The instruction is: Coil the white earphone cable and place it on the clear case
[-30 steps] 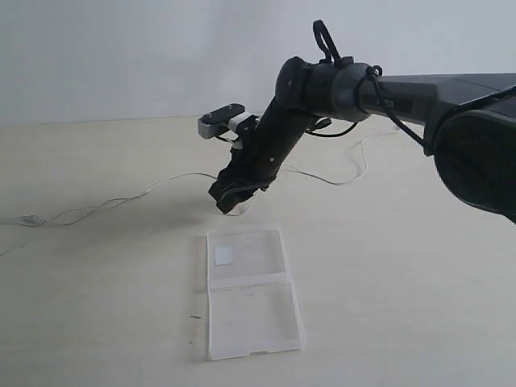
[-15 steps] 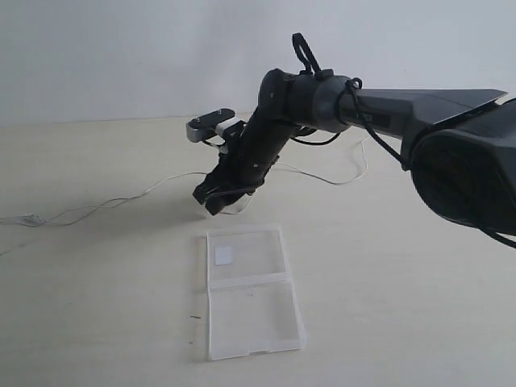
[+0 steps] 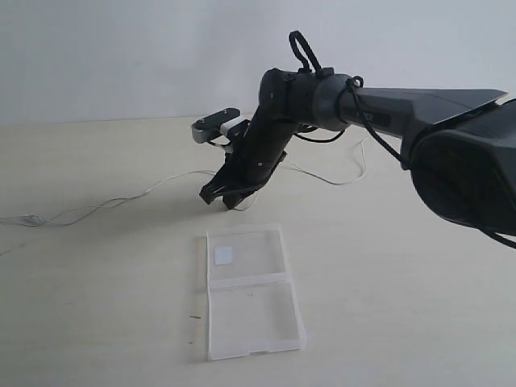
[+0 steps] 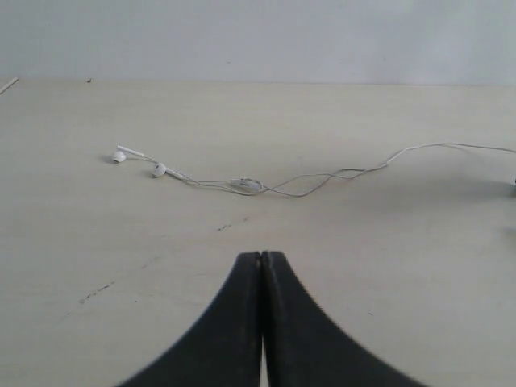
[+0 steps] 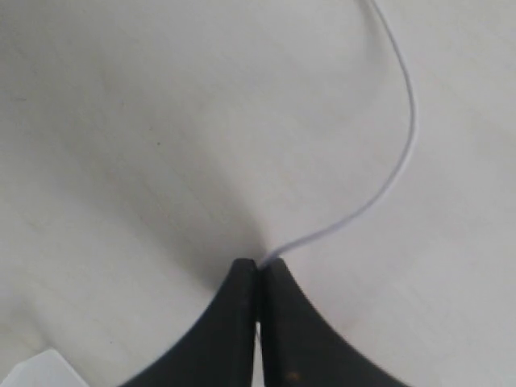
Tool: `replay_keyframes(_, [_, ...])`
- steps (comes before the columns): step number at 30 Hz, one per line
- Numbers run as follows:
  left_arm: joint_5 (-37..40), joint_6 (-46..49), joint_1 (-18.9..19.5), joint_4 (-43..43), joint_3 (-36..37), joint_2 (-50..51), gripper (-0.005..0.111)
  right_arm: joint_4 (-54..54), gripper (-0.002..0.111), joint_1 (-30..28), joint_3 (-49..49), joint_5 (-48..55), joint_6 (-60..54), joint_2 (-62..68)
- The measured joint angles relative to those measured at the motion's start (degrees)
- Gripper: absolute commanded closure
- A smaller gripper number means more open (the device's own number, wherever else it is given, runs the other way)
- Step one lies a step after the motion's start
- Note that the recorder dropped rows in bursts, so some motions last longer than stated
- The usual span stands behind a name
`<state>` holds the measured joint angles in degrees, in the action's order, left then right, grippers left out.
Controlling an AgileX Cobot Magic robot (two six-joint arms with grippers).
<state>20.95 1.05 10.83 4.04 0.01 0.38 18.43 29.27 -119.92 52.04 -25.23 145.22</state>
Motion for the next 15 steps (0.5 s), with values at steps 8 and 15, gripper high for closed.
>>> replay_keyframes(8, [0.0, 0.0, 0.0, 0.0, 0.0, 0.0, 0.107, 1.39, 0.108, 0.0, -1.86, 3.51, -3.95, -4.99])
replay_keyframes(15, [0.0, 0.0, 0.0, 0.0, 0.0, 0.0, 0.107, 1.74, 0.108, 0.0, -2.02, 5.62, -5.18, -18.02])
